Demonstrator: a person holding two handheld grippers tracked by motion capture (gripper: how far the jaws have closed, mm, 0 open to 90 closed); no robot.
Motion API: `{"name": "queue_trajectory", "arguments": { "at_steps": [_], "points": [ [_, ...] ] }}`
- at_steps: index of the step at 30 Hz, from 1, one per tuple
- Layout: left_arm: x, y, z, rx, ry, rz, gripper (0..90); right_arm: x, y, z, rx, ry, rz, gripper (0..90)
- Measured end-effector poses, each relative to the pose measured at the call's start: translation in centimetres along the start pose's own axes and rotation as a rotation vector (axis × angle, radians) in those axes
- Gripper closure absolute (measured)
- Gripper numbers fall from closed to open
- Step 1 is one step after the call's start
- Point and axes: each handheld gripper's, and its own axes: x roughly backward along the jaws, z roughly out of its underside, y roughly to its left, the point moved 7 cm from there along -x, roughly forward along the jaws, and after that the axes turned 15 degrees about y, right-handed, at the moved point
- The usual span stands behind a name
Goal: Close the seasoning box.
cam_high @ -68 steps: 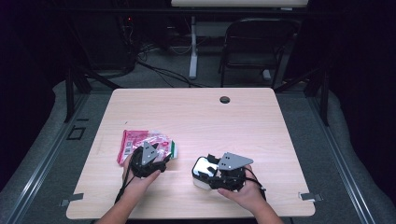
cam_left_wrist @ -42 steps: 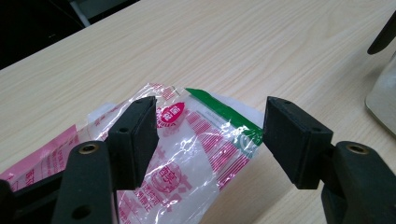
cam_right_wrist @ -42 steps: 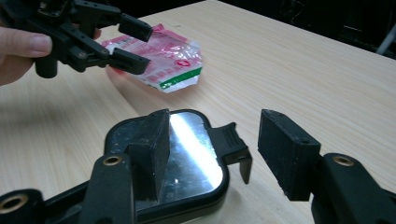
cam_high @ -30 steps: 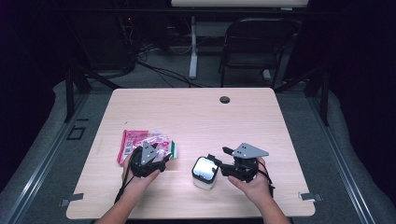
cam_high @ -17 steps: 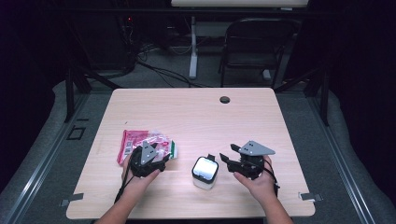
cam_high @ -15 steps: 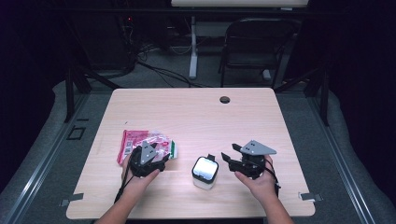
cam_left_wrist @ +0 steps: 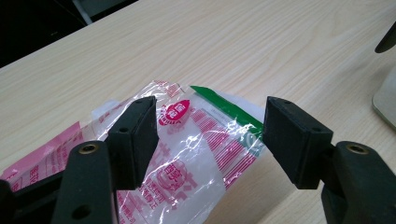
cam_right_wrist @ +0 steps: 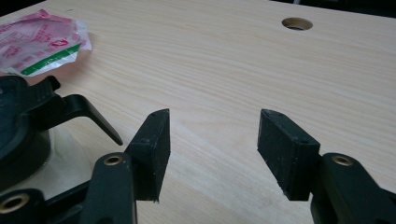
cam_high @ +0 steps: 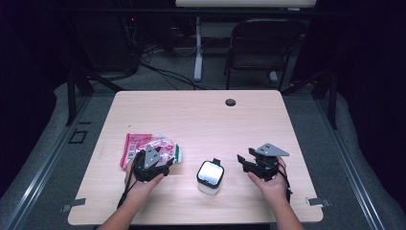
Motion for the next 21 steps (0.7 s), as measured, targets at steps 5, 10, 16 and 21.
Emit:
{"name": "queue_trajectory", "arguments": {
  "at_steps": [5,10,16,21],
  "points": [
    [0.0,0.0,0.0,-0.002,0.0,-0.001,35.8,-0.4,-0.4,0.3,-0.028,0.005,0.0,44.0],
    [-0.1,-0.1,0.0,-0.005,0.005,0.002,35.7,-0.6,-0.6,0.5,-0.035,0.015,0.002,44.0],
    [-0.1,-0.1,0.1,-0.006,0.008,0.002,35.8,-1.0,-0.3,0.7,-0.025,0.035,0.002,44.1],
    [-0.1,0.0,0.1,-0.001,0.009,0.001,35.8,-1.1,-0.1,0.7,-0.014,0.042,0.002,44.0]
  ]
}}
